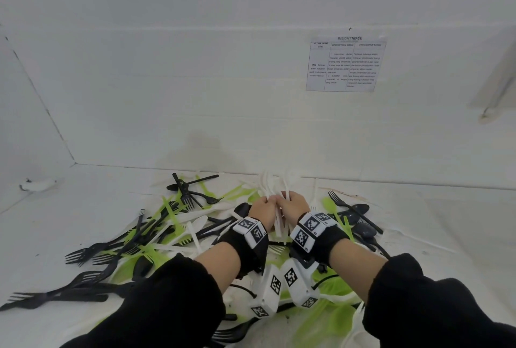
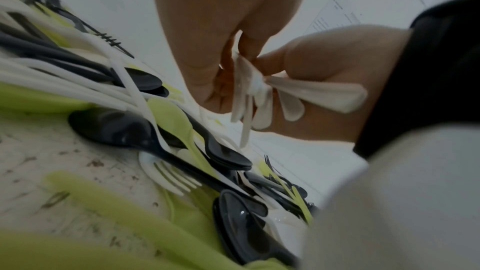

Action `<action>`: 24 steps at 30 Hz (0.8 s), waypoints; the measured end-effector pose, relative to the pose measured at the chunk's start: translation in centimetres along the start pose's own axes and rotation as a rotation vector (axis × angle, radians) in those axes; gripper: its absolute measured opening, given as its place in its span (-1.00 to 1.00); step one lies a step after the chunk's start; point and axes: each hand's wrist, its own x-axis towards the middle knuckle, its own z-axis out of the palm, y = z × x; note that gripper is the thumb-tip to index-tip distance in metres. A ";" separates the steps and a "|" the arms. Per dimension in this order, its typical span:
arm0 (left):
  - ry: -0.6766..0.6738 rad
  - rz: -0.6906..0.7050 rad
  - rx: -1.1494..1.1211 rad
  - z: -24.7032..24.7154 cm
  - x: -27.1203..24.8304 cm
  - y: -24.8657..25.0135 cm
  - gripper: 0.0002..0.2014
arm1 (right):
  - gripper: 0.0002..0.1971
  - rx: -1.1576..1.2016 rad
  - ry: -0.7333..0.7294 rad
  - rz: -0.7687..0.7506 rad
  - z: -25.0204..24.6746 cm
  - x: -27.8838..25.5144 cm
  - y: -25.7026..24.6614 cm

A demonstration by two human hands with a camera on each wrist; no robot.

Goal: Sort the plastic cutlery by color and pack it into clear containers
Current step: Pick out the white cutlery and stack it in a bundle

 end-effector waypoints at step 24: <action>-0.127 -0.097 -0.014 -0.3 0.6 -1.3 -0.79 | -0.76 -0.129 -0.079 0.049 -0.6 -0.9 -0.8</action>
